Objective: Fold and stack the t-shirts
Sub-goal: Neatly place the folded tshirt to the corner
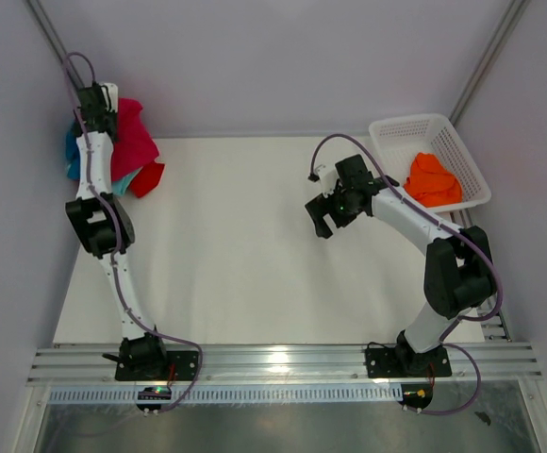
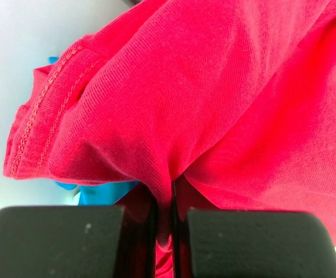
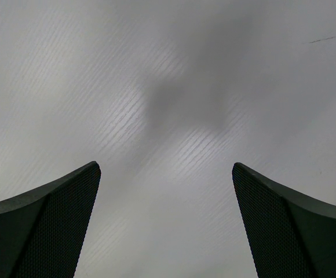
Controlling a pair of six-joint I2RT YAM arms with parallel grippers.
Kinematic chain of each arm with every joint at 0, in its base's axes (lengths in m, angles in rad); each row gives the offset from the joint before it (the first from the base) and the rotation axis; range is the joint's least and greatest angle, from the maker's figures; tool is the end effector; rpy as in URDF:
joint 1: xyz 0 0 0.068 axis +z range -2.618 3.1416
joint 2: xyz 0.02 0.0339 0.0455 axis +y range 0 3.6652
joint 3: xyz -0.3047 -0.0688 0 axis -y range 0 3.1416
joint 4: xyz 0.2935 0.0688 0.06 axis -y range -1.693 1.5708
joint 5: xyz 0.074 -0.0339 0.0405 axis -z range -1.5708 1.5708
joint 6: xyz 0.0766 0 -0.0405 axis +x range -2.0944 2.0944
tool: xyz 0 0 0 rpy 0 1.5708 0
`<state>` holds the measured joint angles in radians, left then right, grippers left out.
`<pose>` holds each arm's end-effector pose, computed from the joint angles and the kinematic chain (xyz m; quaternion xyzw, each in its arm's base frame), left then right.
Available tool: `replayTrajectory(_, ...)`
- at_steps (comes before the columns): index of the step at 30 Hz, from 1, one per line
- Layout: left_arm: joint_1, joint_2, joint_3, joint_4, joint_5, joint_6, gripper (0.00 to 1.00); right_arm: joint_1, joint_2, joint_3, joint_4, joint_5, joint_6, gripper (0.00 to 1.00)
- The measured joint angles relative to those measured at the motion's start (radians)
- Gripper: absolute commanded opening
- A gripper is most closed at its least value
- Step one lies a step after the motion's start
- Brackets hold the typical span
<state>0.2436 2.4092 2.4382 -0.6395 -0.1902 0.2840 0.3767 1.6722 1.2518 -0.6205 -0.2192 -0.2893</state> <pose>0.6375 0.1734 0.3002 -0.0260 0.8836 0.2012 0.4220 0.3830 0.1694 0.2233 -0.3406 0.8973 0.1168 0.2554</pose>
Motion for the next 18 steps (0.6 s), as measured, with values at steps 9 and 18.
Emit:
replayTrajectory(9, 0.061, -0.077, -0.038, -0.006, 0.057, -0.061, 0.0, 0.0, 0.0, -0.008, 0.008, 0.008, 0.0, 0.99)
replayTrajectory(18, 0.068, -0.161, -0.08, -0.006, 0.14, -0.097, 0.0, 0.0, 0.0, -0.011, 0.011, 0.007, 0.0, 0.99)
